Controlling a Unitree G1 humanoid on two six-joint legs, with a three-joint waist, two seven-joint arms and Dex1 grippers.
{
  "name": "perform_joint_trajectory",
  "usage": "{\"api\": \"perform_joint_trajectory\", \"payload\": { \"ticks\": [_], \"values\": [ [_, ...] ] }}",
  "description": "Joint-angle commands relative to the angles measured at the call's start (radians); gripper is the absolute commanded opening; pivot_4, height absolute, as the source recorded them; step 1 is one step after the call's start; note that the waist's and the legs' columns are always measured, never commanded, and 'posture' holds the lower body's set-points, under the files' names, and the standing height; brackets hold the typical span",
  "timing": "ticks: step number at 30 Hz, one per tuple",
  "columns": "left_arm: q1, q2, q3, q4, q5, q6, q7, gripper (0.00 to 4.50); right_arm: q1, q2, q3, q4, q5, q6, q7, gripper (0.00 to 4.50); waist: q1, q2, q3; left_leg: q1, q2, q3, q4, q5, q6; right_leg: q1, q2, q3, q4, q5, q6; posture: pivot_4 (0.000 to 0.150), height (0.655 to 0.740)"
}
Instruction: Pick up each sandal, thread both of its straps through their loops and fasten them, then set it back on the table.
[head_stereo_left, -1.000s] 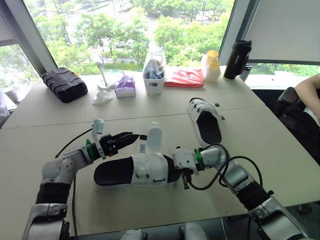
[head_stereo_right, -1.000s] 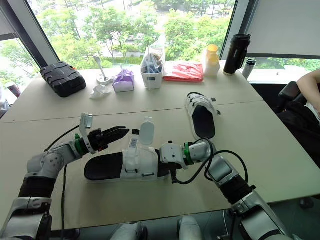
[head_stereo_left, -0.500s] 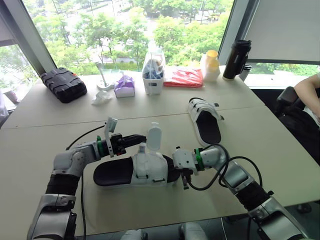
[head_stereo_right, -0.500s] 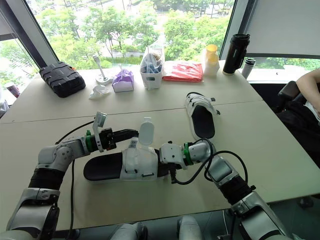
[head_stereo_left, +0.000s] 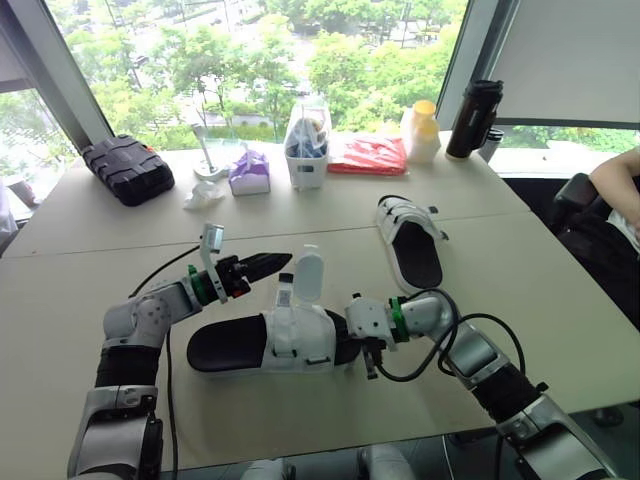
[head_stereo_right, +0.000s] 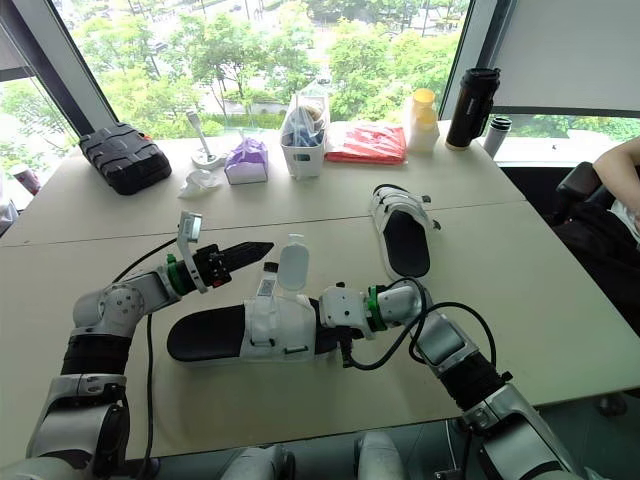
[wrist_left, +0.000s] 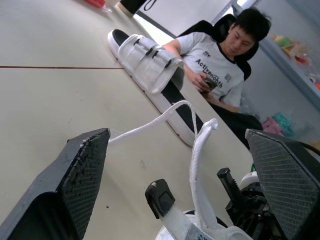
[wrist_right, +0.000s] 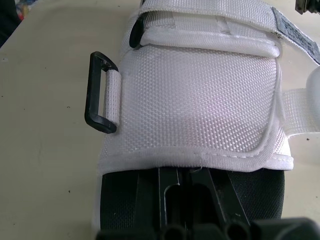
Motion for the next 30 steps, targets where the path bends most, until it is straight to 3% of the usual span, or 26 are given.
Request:
{"api": "perform_joint_trajectory", "payload": {
  "ticks": [1,12,15,22,23,30],
  "values": [
    [0.016,0.010,-0.039,-0.032,0.039,-0.017,-0.018,4.42,0.021,-0.016,0.028,0.035,-0.055,0.021,0.001,0.00,0.000,0.000,0.000,0.000,0.000,0.000,0.000,0.000,0.000,0.000,0.000,0.000,0.000,0.000,0.000,0.150,0.7400],
    [0.013,-0.020,-0.068,0.011,0.089,-0.019,-0.018,4.42,0.032,-0.025,0.025,0.025,-0.057,0.026,-0.003,0.00,0.000,0.000,0.000,0.000,0.000,0.000,0.000,0.000,0.000,0.000,0.000,0.000,0.000,0.000,0.000,0.150,0.7400],
    [0.010,-0.026,-0.067,0.018,0.097,-0.019,-0.017,3.70,0.033,-0.026,0.026,0.025,-0.059,0.025,-0.005,0.00,0.001,0.000,0.000,0.000,0.000,0.000,0.000,0.000,0.000,0.000,0.000,0.000,0.000,0.000,0.000,0.150,0.7400],
    [0.017,-0.029,-0.007,0.010,0.054,0.012,-0.008,0.39,0.033,-0.026,0.025,0.028,-0.061,0.022,-0.007,0.00,0.001,0.000,0.000,0.000,0.000,0.000,0.000,0.000,0.000,0.000,0.000,0.000,0.000,0.000,0.000,0.150,0.7400],
    [0.018,-0.029,0.000,0.008,0.048,0.017,-0.008,0.08,0.033,-0.026,0.025,0.029,-0.061,0.022,-0.008,0.00,0.001,0.000,0.000,0.000,0.000,0.000,0.000,0.000,0.000,0.000,0.000,0.000,0.000,0.000,0.000,0.150,0.7400],
    [0.046,-0.035,0.068,-0.039,-0.030,0.082,0.025,0.08,0.028,-0.025,0.027,0.033,-0.060,0.022,-0.003,0.00,0.000,0.000,0.000,0.000,0.000,0.000,0.000,0.000,0.000,0.000,0.000,0.000,0.000,0.000,0.000,0.150,0.7400]
  ]
}}
